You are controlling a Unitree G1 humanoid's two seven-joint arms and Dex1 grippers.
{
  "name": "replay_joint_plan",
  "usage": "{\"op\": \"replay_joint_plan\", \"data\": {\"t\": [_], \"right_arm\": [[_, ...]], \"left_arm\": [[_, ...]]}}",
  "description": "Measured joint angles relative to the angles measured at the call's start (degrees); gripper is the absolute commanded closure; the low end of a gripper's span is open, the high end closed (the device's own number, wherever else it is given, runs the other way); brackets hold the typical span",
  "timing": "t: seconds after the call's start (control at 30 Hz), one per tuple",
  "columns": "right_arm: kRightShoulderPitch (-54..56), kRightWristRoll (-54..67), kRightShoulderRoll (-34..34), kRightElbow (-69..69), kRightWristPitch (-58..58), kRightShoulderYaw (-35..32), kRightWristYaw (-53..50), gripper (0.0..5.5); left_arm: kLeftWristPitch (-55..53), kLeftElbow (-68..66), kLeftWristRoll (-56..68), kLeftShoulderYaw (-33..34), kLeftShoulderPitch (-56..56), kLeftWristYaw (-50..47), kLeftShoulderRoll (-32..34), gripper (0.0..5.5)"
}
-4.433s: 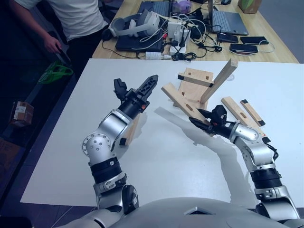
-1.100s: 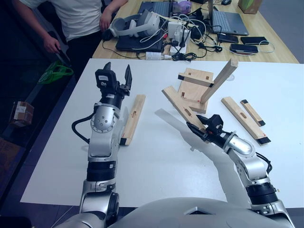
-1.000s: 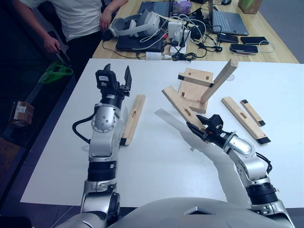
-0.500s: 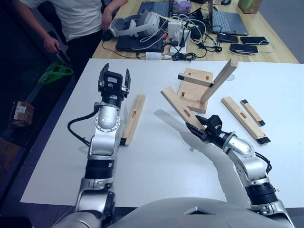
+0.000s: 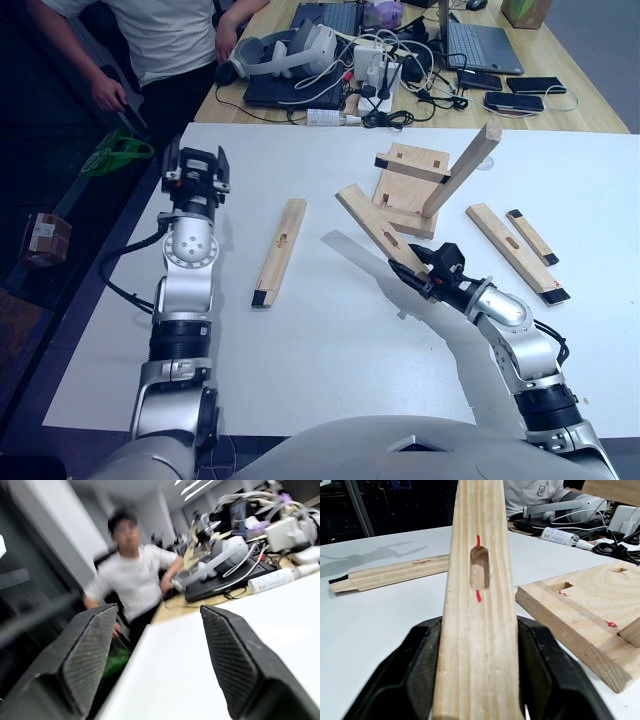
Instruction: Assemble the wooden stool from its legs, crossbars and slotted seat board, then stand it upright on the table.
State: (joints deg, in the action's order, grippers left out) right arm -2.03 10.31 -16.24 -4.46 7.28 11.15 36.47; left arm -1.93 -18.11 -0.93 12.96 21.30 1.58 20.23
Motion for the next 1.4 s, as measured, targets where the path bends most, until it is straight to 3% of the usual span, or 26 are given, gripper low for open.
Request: {"op": "replay_joint_plan", "data": {"t": [0.17,0.33,0.5,0.53,0.67,0.83,0.9,1.03,1.1,1.17,1.3,1.4], "right_arm": [[0.24,-0.01,0.22,0.15,-0.16,0.04,0.08,3.46],[1.26,-0.02,0.40,0.63,-0.22,0.03,0.26,4.26],[1.83,-0.01,0.34,0.68,-0.28,0.02,0.40,5.06],[1.71,-0.04,0.27,0.66,-0.36,-0.01,0.31,5.30],[0.93,-0.04,0.14,0.54,-0.40,-0.07,0.05,5.35],[-3.48,0.09,0.38,-2.70,-0.38,-1.90,-2.71,5.35],[-7.22,0.28,2.33,-7.46,-0.37,-6.11,-7.84,5.35],[-11.94,-1.48,10.34,-19.52,0.40,-19.56,-28.49,5.35],[-11.55,-7.33,14.80,-22.21,4.85,-21.77,-40.01,5.35],[-10.88,-9.34,15.82,-22.10,7.60,-19.77,-42.05,5.35],[-7.57,-11.69,13.83,-20.77,3.35,-10.42,-35.53,5.35],[-10.50,-8.87,11.10,-20.66,-0.27,-7.73,-28.43,5.35]], "left_arm": [[3.36,-24.14,7.67,6.31,16.44,2.33,2.06,2.39],[5.03,-50.09,8.50,9.53,25.87,-0.83,6.47,2.24],[11.32,-52.59,6.08,7.04,26.99,-0.13,9.66,2.24],[14.22,-48.43,5.37,5.47,25.80,0.38,8.55,2.24],[16.07,-25.42,5.13,2.53,14.49,0.07,2.72,2.24],[11.57,5.55,4.92,-2.50,-10.86,-0.94,-5.18,2.24],[10.02,17.02,4.89,-4.32,-21.98,-0.77,-6.41,2.24],[3.68,38.97,3.32,-9.07,-41.86,-0.78,-8.29,2.24],[-3.14,46.64,1.34,-13.85,-40.78,-0.98,-10.11,2.24],[-7.12,48.83,0.24,-16.18,-36.14,-1.06,-11.41,2.24],[-13.02,48.45,-3.18,-21.75,-27.38,-1.20,-14.07,2.24],[-13.99,48.13,-3.64,-22.42,-26.88,-1.35,-14.80,2.24]]}}
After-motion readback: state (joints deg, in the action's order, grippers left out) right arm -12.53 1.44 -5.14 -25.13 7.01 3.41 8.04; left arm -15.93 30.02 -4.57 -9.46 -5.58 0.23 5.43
